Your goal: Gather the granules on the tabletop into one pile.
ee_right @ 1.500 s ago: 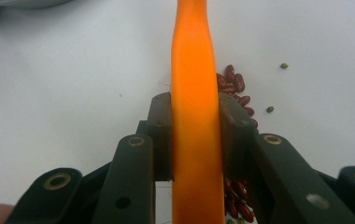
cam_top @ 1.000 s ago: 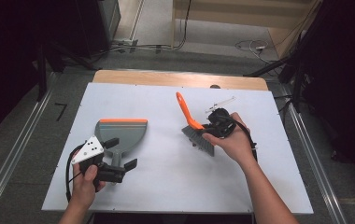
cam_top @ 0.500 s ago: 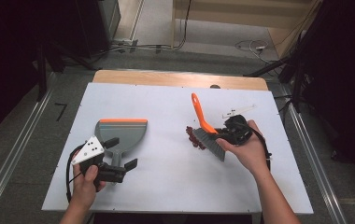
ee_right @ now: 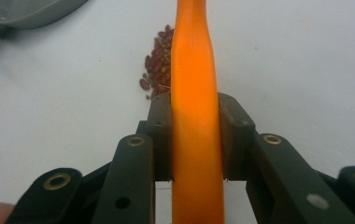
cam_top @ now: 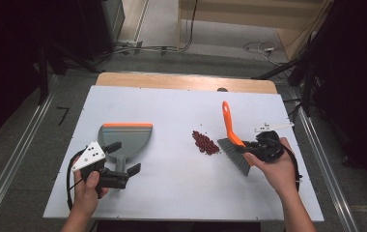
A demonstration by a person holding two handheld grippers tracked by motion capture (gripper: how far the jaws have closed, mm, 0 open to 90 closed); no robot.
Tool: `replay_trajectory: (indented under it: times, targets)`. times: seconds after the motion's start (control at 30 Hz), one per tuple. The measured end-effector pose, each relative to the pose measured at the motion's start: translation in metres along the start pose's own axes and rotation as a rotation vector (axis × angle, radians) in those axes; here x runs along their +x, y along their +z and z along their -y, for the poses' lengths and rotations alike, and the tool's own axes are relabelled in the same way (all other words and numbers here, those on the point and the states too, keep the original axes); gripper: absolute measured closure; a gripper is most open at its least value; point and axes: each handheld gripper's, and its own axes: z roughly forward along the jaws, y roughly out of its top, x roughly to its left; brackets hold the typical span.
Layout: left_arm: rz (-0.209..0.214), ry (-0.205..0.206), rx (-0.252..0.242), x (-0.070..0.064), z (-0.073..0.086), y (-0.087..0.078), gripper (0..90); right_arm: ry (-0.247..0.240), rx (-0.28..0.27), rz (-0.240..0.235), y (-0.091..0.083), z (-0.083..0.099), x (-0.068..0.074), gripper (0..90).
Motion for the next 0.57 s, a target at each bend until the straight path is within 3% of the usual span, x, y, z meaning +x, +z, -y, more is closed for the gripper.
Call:
replay_trajectory:
  times: [0.37,0.57]
  targets:
    - [-0.005,-0.001,-0.005,0.001,0.000,-0.002,0.0,0.116,-0.029,0.038,-0.022,0.035,-0.028,68.8]
    - [-0.004,0.000,-0.007,0.001,-0.001,-0.002,0.0,0.142,-0.036,0.040,-0.025,0.041,-0.035,68.9]
